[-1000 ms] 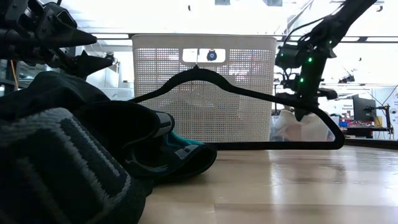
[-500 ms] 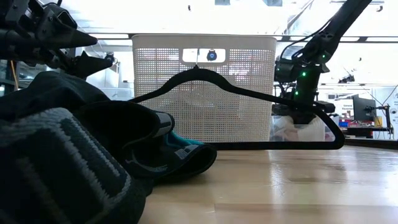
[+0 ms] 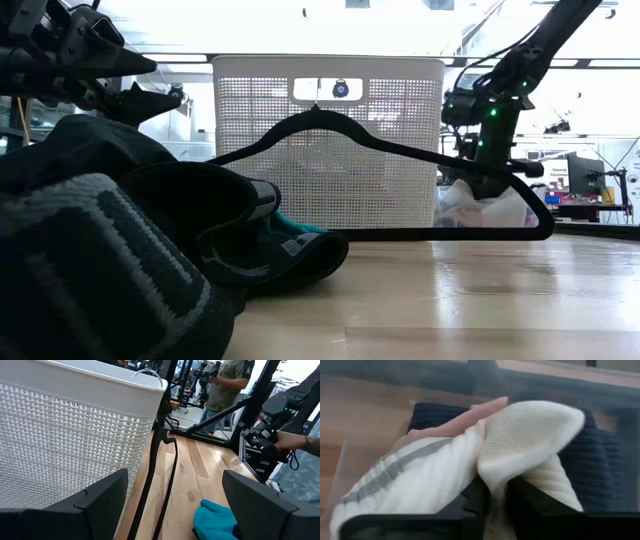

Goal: Pick & Place Cloths
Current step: Put the white sock into the right transparent bin

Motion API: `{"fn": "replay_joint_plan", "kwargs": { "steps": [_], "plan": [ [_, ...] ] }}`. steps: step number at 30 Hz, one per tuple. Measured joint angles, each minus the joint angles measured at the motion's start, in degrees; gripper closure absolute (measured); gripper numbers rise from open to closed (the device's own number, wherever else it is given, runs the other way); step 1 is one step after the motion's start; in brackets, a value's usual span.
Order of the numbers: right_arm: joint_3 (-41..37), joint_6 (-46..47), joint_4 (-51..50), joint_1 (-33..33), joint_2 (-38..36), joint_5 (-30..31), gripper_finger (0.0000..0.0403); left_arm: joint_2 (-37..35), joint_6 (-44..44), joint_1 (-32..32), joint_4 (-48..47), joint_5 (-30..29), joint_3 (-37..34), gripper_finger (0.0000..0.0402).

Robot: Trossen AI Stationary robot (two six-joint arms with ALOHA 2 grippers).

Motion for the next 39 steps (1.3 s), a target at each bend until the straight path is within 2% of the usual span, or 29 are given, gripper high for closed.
{"fn": "replay_joint_plan", "kwargs": {
  "steps": [7, 11, 17, 22, 25, 28, 35, 39],
  "plan": [
    [0.0, -0.4, -2.4, 0.0, -5.7, -3.9, 0.0235, 0.0, 0.0, 0.0, 0.0, 0.0, 0.0, 0.0083],
    [0.0, -1.4, -2.7, 0.0, -9.4, -6.8, 0.0191, 0.0, 0.0, 0.0, 0.0, 0.0, 0.0, 0.0083],
    [0.0, 0.3, -2.6, 0.0, -14.1, -6.2, 0.0177, 0.0, 0.0, 0.0, 0.0, 0.0, 0.0, 0.0083],
    [0.0, 1.4, -2.3, 0.7, -16.4, -1.5, 0.0178, 0.0, 0.0, 0.0, 0.0, 0.0, 0.0, 0.0083],
    [0.0, 1.3, 0.4, 2.4, -16.7, 0.1, 0.019, 0.0, 0.0, 0.0, 0.0, 0.0, 0.0, 0.0083],
    [0.0, 0.4, 3.5, 4.4, -16.3, 0.2, 0.0225, 0.0, 0.0, 0.0, 0.0, 0.0, 0.0, 0.0083],
    [0.0, -1.7, 6.7, 8.3, -13.7, 0.2, 0.0384, 0.0, 0.0, 0.0, 0.0, 0.0, 0.0, 0.0083],
    [0.0, -1.3, 6.0, 9.5, -12.3, 0.0, 0.0398, 0.0, 0.0, 0.0, 0.0, 0.0, 0.0, 0.0083]
  ]
}}
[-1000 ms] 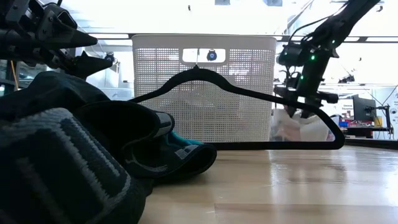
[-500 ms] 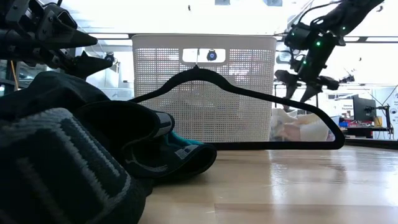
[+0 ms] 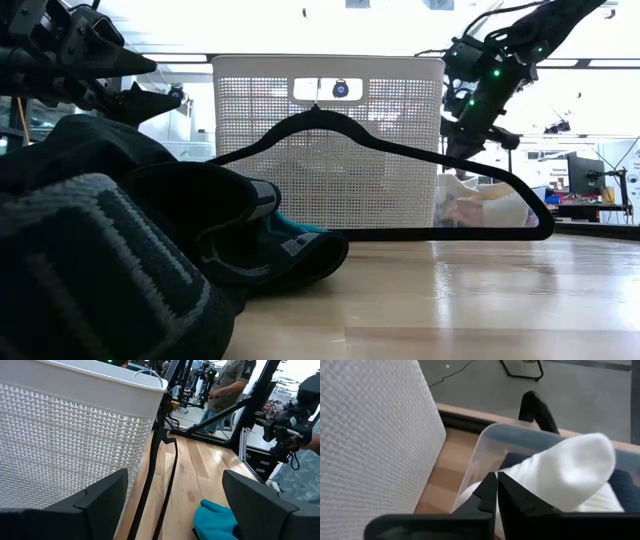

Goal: Pick & Place Cloths
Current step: Put the white sock into the right transparent bin

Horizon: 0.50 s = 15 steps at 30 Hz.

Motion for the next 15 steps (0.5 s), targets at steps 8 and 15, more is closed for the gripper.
{"fn": "replay_joint_plan", "kwargs": {
  "steps": [8, 15],
  "plan": [
    [0.0, 0.2, -1.6, 0.1, 6.5, 1.1, 0.04, 0.0, 0.0, 0.0, 0.0, 0.0, 0.0, 0.0083],
    [0.0, 1.6, -3.6, -2.4, 10.7, 2.4, 0.04, 0.0, -0.2, 0.0, -0.9, 0.0, 0.0, 0.0083]
  ]
}}
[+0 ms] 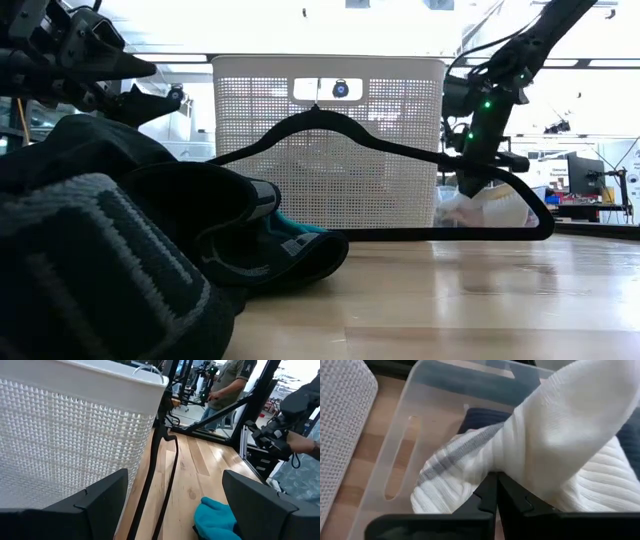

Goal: Pick & Place Cloths
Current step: Put the white sock into the right transparent bin

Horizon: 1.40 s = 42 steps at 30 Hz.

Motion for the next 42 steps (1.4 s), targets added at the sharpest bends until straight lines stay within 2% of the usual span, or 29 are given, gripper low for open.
{"fn": "replay_joint_plan", "kwargs": {
  "steps": [17, 26, 29, 35, 42],
  "plan": [
    [0.0, -0.1, 0.1, -0.1, -6.5, 0.2, 0.04, 0.0, -0.4, 0.0, -0.5, 0.0, 0.0, 0.0083],
    [0.0, 0.0, 4.3, -0.7, -9.0, 11.4, 0.04, 0.0, -0.9, 0.0, -0.5, 0.0, 0.0, 0.0083],
    [0.0, 0.5, 4.6, -2.4, -8.4, 13.0, 0.04, 0.0, -0.9, 0.0, -0.5, -0.1, 0.0, 0.0083],
    [0.0, 2.6, 4.2, -5.6, -5.5, 12.0, 0.04, 0.0, -0.9, 0.0, -0.5, -0.1, 0.0, 0.0083],
    [0.0, 1.6, 3.7, -6.4, -1.7, 3.7, 0.04, 0.0, -0.9, 0.0, -0.5, -0.1, 0.0, 0.0083]
  ]
}}
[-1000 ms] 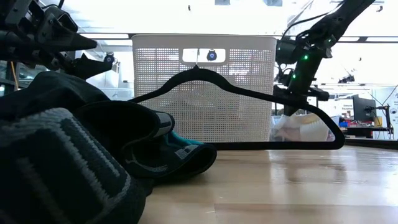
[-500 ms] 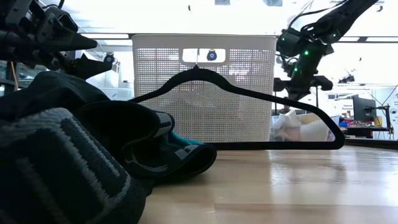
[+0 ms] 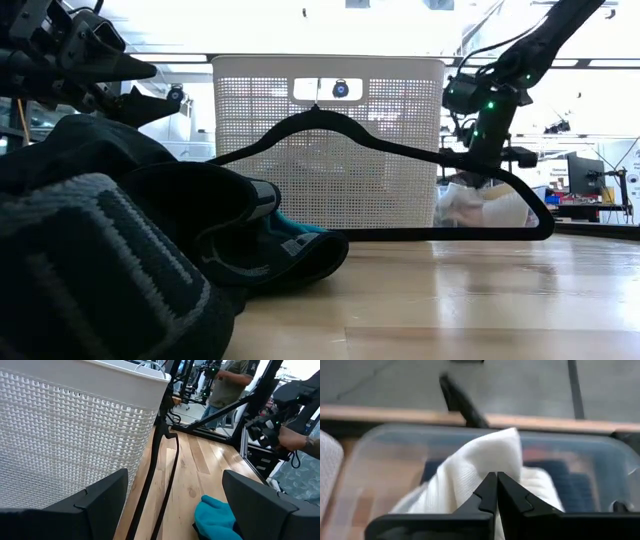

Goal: Pick & Place Cloths
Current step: Put the white sock into the right transparent bin

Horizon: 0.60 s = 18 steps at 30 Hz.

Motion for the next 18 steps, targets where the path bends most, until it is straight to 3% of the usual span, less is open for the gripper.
{"fn": "replay_joint_plan", "kwargs": {
  "steps": [10, 18],
  "plan": [
    [0.0, -0.1, -3.3, 0.3, 5.8, -1.7, 0.04, 0.0, 0.0, 0.0, 0.0, 0.0, 0.0, 0.0083],
    [0.0, -0.2, -4.1, 0.4, 2.4, -2.9, 0.04, 0.0, 0.0, 0.0, 0.0, 0.0, 0.0, 0.0083]
  ]
}}
